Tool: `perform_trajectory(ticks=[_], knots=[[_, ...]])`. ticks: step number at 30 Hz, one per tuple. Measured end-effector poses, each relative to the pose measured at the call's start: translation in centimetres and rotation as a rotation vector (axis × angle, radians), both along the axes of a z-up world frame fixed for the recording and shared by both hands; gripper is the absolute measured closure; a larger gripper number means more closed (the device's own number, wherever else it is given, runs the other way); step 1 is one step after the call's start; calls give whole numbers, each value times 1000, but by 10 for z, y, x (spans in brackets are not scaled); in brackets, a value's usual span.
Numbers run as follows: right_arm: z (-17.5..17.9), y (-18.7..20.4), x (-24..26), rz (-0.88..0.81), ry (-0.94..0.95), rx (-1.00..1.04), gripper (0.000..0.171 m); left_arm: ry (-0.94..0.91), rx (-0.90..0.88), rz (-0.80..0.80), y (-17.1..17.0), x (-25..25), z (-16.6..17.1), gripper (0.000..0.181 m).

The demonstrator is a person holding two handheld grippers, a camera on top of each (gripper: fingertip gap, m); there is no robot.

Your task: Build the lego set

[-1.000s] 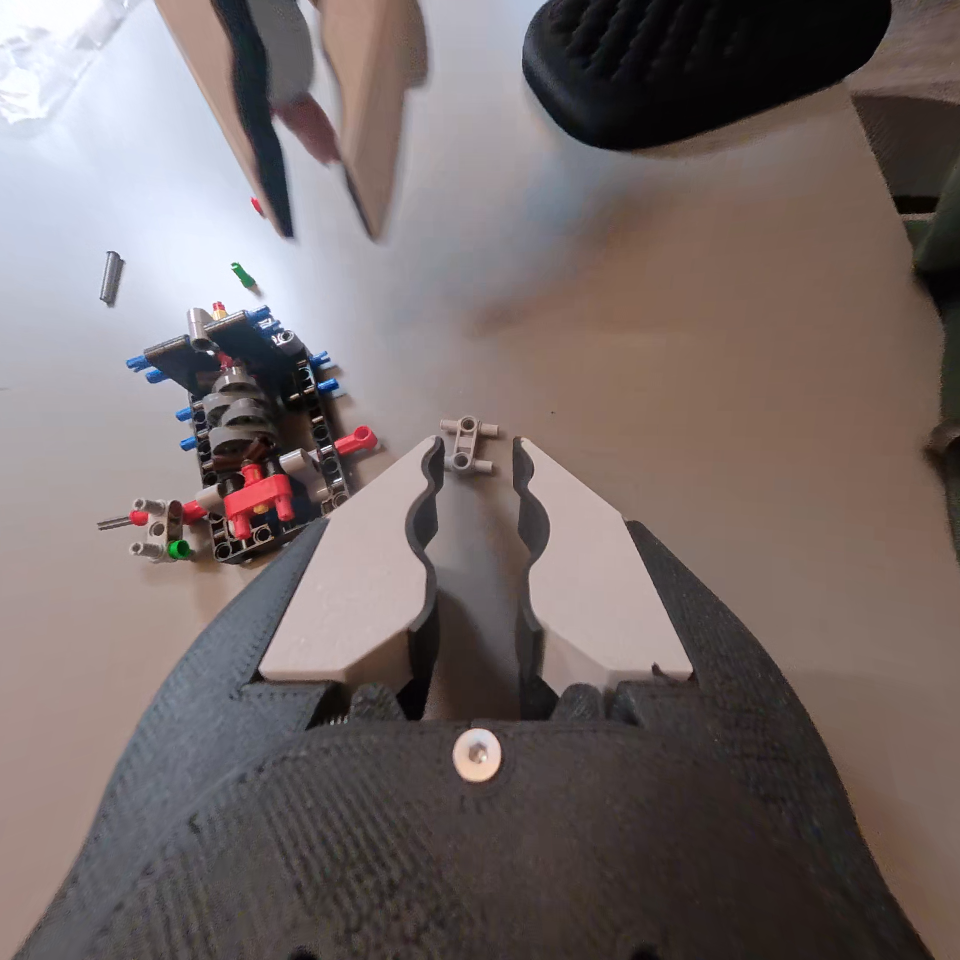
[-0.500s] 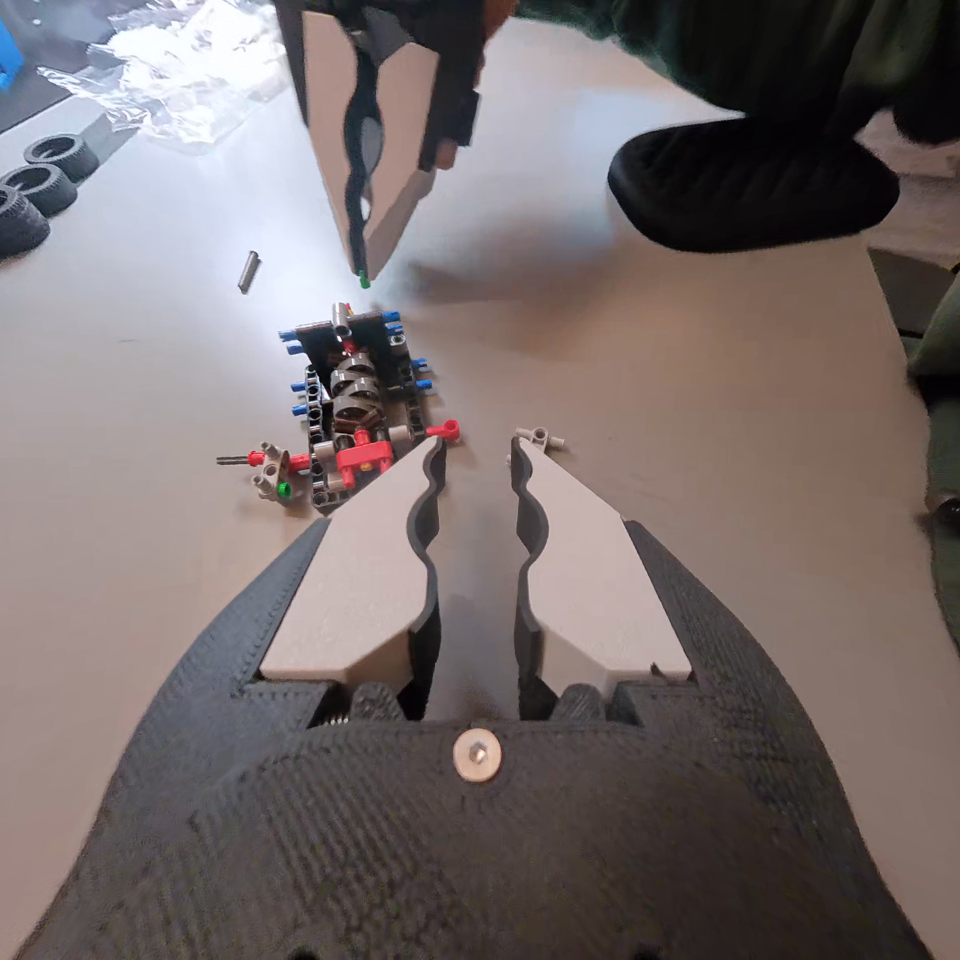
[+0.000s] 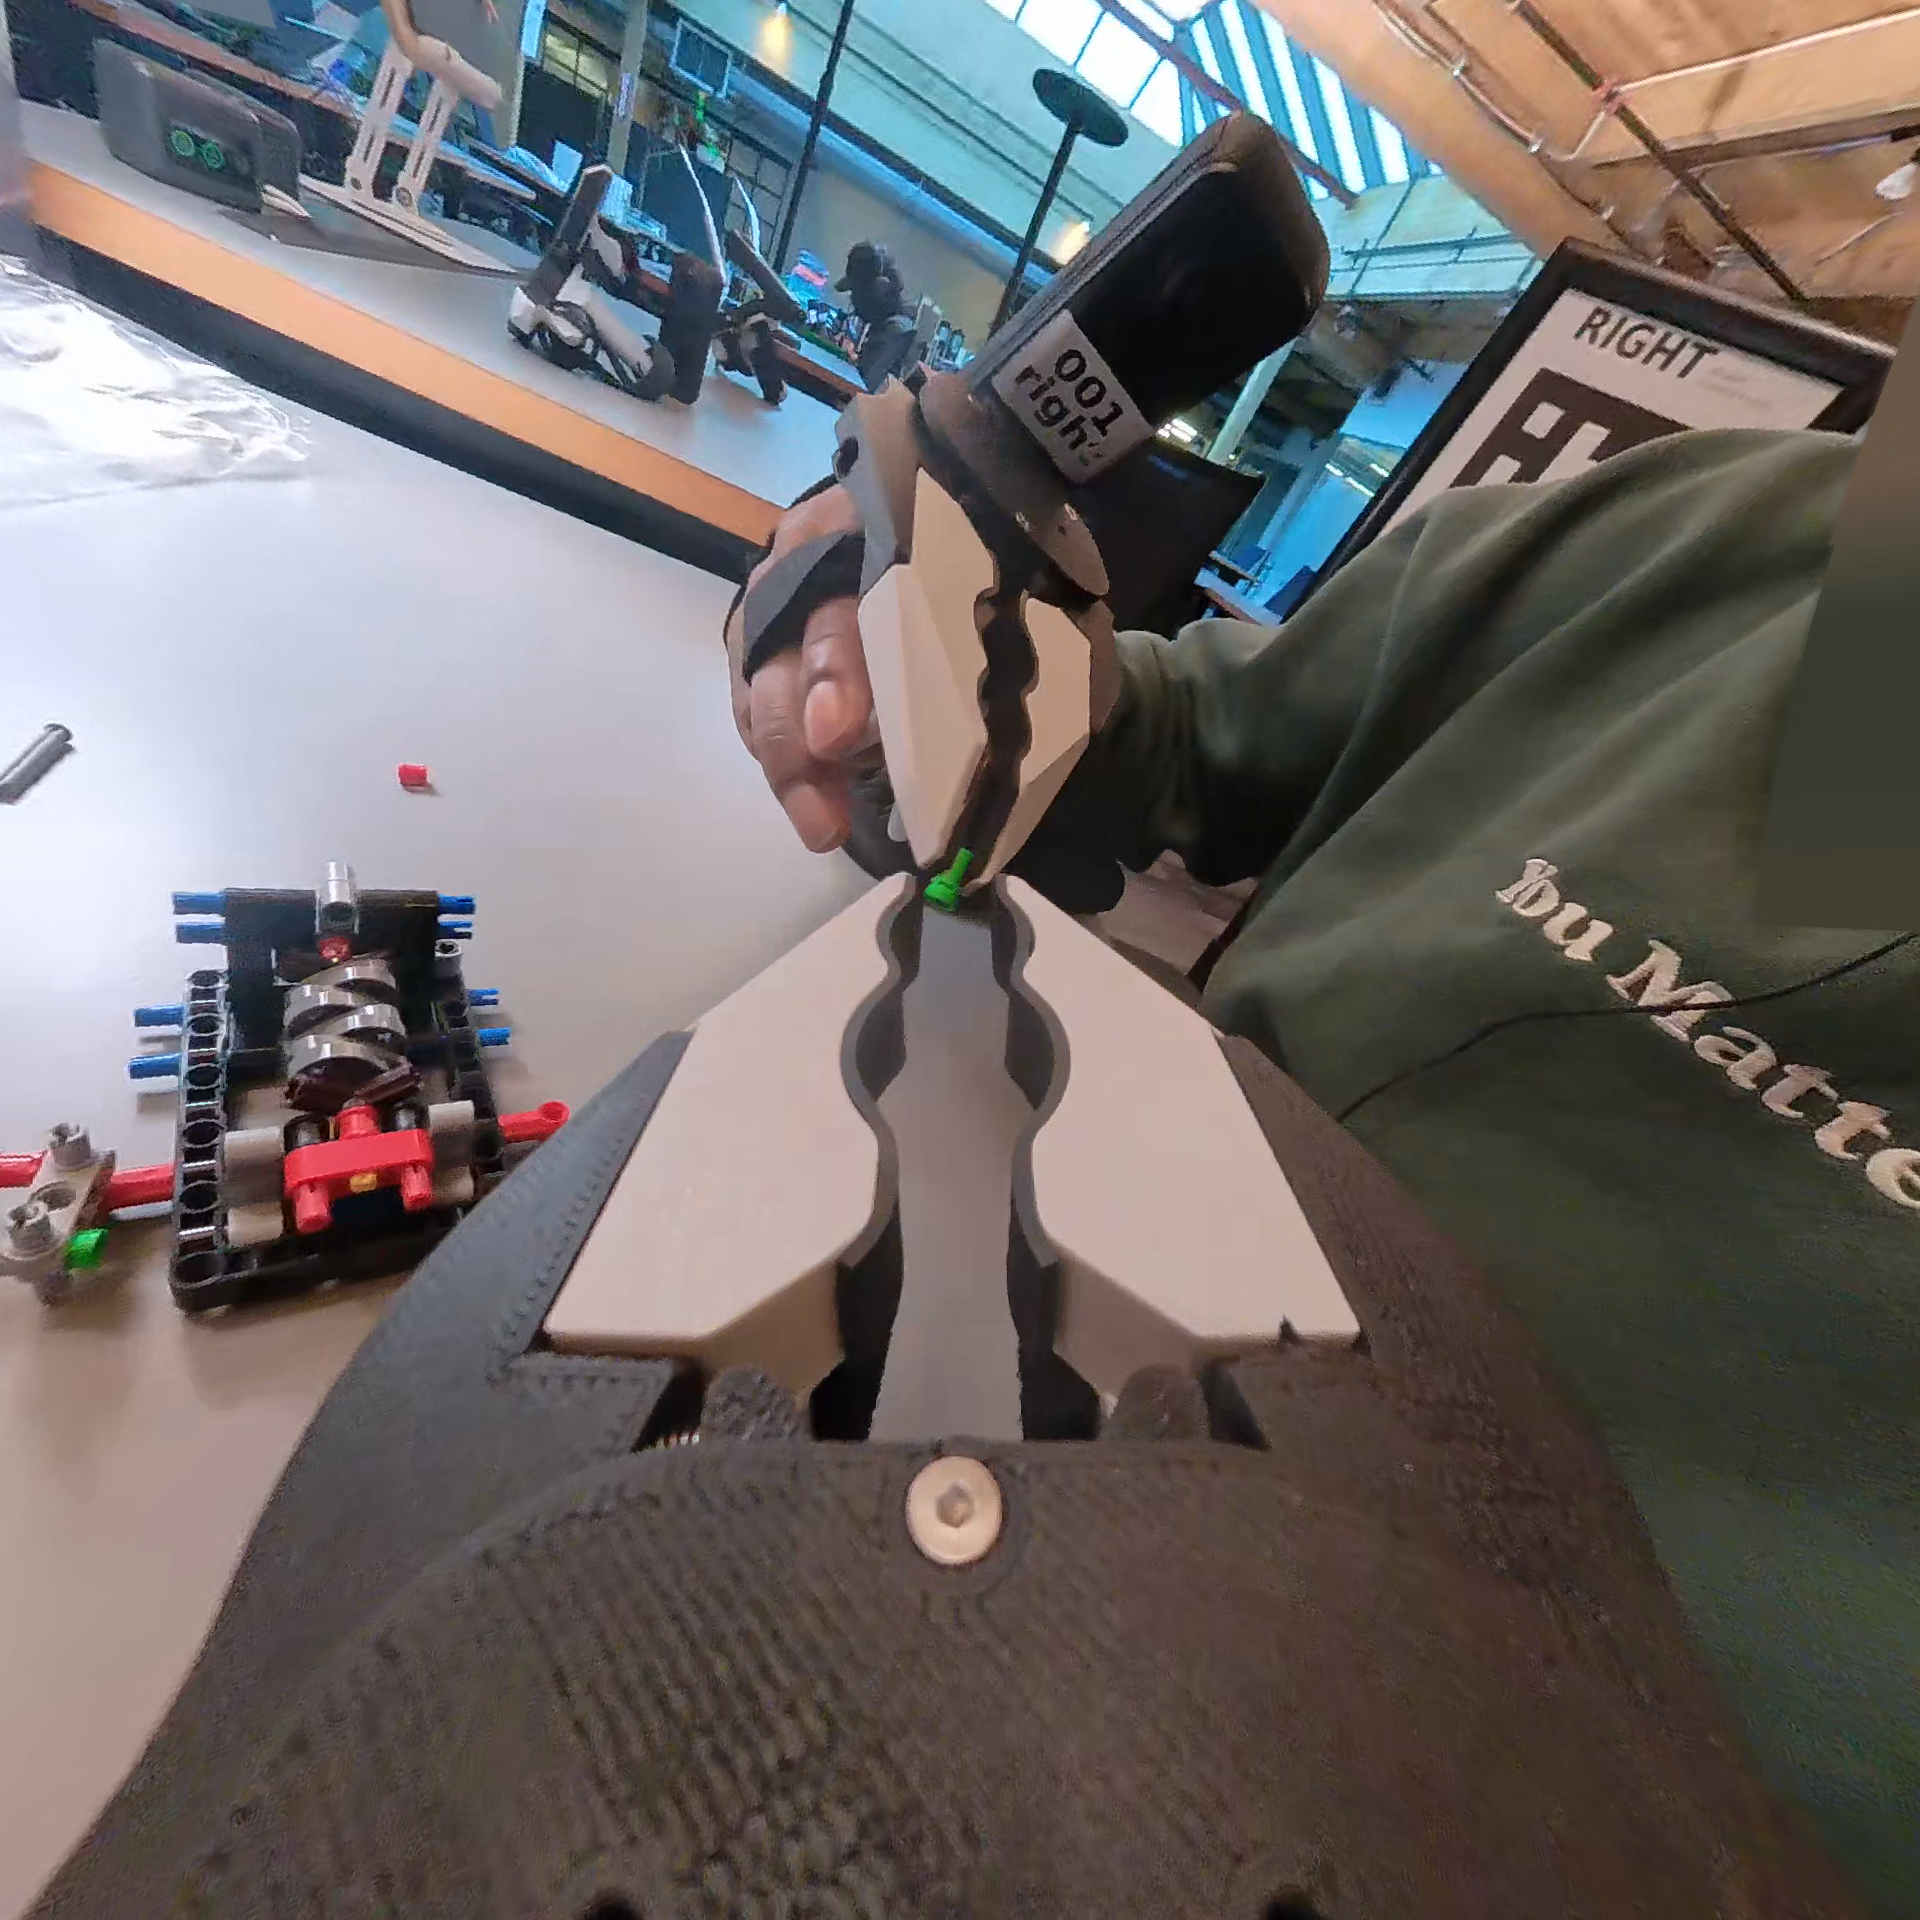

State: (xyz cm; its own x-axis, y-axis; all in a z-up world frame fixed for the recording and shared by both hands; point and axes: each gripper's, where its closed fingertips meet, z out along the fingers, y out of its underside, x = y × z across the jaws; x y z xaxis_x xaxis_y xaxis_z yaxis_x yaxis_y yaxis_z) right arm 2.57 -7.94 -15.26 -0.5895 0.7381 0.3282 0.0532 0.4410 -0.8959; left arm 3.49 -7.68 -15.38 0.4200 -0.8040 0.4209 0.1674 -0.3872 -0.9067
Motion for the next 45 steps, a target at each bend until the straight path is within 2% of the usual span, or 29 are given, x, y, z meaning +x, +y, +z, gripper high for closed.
perform_trajectory(ticks=[6,18,22,26,29,31,36,39,41,45], knots=[[1,-2,0,-3,14,-27,169,-11,-17,-11,-1,-1,0,177],[0,-3,1,9,34,-54,169,-154,-125,-70,-3,-2,2,173],[1,-1,0,1,48,-41,169,-199,-161,-70,0,-3,2,177],[-3,8,-5,-53,27,-31,168,-161,-144,-23,6,-9,1,177],[-28,21,0,-99,-184,-23,139,-92,-116,35,11,-24,-2,177],[-59,28,5,-131,-364,12,131,-30,-101,86,15,-36,-7,177],[-110,24,7,-172,-599,104,134,39,-133,144,23,-46,-22,177],[-120,24,3,-205,-663,112,153,84,-149,149,24,-46,-32,177],[-121,23,4,-199,-660,137,164,81,-156,145,25,-46,-34,177],[-109,31,0,-213,-561,137,166,68,-153,128,24,-43,-34,177]])
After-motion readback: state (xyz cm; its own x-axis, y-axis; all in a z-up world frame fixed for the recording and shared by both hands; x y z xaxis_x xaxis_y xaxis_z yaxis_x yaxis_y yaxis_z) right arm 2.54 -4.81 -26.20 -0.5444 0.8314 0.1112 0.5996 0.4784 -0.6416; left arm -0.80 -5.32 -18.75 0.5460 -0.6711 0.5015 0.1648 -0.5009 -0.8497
